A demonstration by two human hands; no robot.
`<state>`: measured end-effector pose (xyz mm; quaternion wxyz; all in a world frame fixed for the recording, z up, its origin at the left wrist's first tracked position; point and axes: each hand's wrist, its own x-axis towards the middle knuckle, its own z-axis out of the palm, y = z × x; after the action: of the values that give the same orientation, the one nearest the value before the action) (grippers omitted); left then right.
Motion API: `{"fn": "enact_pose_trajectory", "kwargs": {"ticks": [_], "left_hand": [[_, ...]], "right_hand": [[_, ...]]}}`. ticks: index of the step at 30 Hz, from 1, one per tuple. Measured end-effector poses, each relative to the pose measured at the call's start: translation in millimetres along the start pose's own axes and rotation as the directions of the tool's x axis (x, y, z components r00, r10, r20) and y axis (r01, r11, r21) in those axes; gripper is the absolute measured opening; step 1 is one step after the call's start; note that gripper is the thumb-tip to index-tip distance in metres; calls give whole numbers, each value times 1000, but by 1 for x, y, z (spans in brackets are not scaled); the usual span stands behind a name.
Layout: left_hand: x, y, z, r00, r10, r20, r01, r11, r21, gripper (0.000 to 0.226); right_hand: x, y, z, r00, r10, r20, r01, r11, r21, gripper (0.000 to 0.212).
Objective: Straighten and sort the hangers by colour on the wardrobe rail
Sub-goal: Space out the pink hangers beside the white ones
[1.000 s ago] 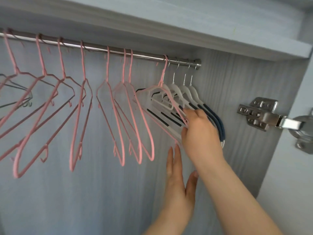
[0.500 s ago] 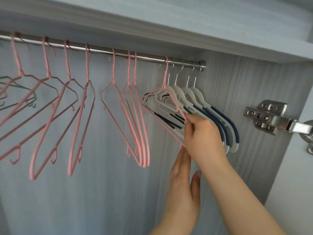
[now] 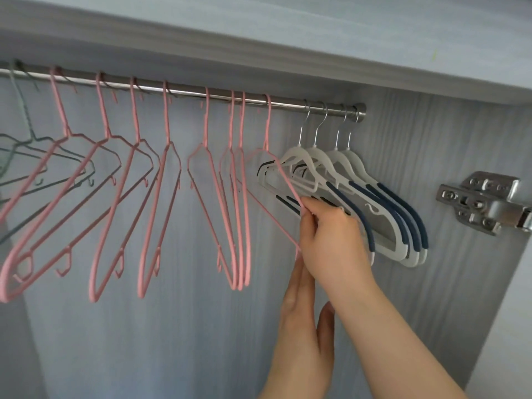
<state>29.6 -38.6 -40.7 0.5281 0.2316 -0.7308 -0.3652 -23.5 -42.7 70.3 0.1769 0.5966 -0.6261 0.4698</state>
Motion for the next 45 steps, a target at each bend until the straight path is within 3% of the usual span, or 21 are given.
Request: {"fn": "enact_pose_trajectory", "kwargs": {"ticks": [7, 10, 13, 15, 18, 20, 22, 25, 28, 32, 39, 41, 43, 45], "left_hand": [[-3, 2, -6, 999, 23, -24, -21, 996, 89, 73], [-3, 2, -7, 1000, 21, -16, -20, 995, 95, 75], [-9, 1, -8, 1000, 6, -21, -4, 996, 85, 77], [-14, 1, -8, 999, -23, -37, 26, 996, 80, 74], [-22, 1, -6, 997, -70, -42, 73, 995, 65, 74], [-25, 2, -3, 996, -86, -34, 88, 995, 53, 75], [-29, 2, 2, 993, -112, -24, 113, 993, 29, 77], [-29, -3, 7, 976, -213, -39, 209, 973, -100, 93], [-17, -3, 9, 943, -332, -37, 307, 906, -292, 58], [1, 8, 8, 936, -344, -70, 284, 858, -428, 33], [8, 21, 9, 949, -312, -50, 251, 841, -478, 29], [8, 21, 10, 950, -310, -42, 254, 841, -477, 31], [6, 20, 11, 946, -321, -33, 267, 835, -482, 31], [3, 19, 13, 937, -349, -24, 293, 820, -492, 28]], "right_hand": [[-2, -5, 5, 997, 38, 73, -42, 998, 47, 18], [-2, -7, 0, 993, 20, 118, -4, 991, -133, 19], [1, -5, -23, 992, -91, -91, 72, 978, -197, 19], [6, 0, -41, 980, -71, -186, 34, 980, -194, 29], [16, 14, -47, 992, 122, -31, -125, 928, -352, 43], [19, 20, -38, 976, 201, 81, -145, 883, -447, 45], [20, 27, -28, 962, 234, 142, -162, 905, -394, 34], [19, 34, -22, 940, 293, 173, -276, 954, -120, 20], [15, 29, -20, 943, 294, 155, -315, 939, 137, 31], [14, 22, -14, 959, 253, 127, -277, 934, 225, 32], [13, 18, -9, 967, 215, 138, -236, 959, 160, 26], [10, 15, -12, 965, 197, 173, -205, 978, 30, 28], [7, 14, -25, 990, 110, 91, -93, 980, -173, 32], [5, 13, -49, 995, -20, -94, 0, 977, -212, 29]]}}
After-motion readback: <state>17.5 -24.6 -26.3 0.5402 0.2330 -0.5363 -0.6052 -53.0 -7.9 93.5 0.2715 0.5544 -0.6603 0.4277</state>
